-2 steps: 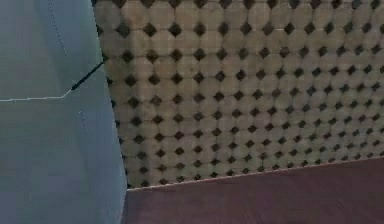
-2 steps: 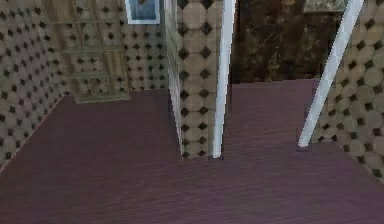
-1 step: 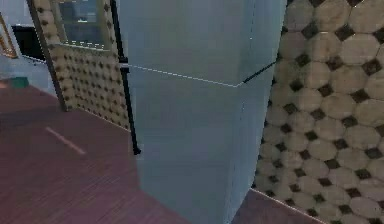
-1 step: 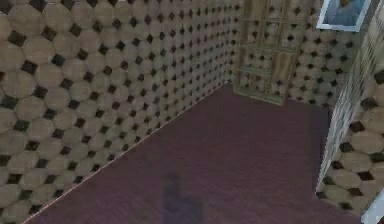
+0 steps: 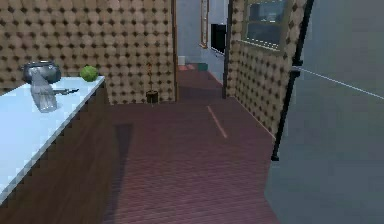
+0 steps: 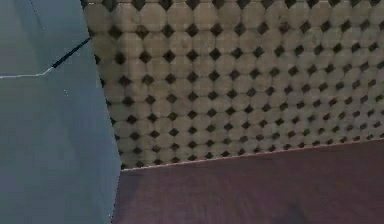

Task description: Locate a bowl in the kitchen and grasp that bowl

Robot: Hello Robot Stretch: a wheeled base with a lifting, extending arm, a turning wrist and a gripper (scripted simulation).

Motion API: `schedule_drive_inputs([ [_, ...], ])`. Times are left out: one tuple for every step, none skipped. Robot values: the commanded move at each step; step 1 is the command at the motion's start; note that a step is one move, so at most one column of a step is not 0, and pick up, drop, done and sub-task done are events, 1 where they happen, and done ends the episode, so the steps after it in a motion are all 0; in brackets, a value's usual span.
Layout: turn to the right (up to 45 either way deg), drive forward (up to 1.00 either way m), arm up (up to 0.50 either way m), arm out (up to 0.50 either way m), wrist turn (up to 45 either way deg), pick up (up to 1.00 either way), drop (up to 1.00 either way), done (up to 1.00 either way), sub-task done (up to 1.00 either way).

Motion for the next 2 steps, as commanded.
schedule_drive_inputs([
  [-9.0, 0.0, 0.0, 0.0, 0.0, 0.0, 0.0, 0.0, 0.0],
  [0.0, 1.0, 0.0, 0.0, 0.0, 0.0, 0.0, 0.0, 0.0],
])
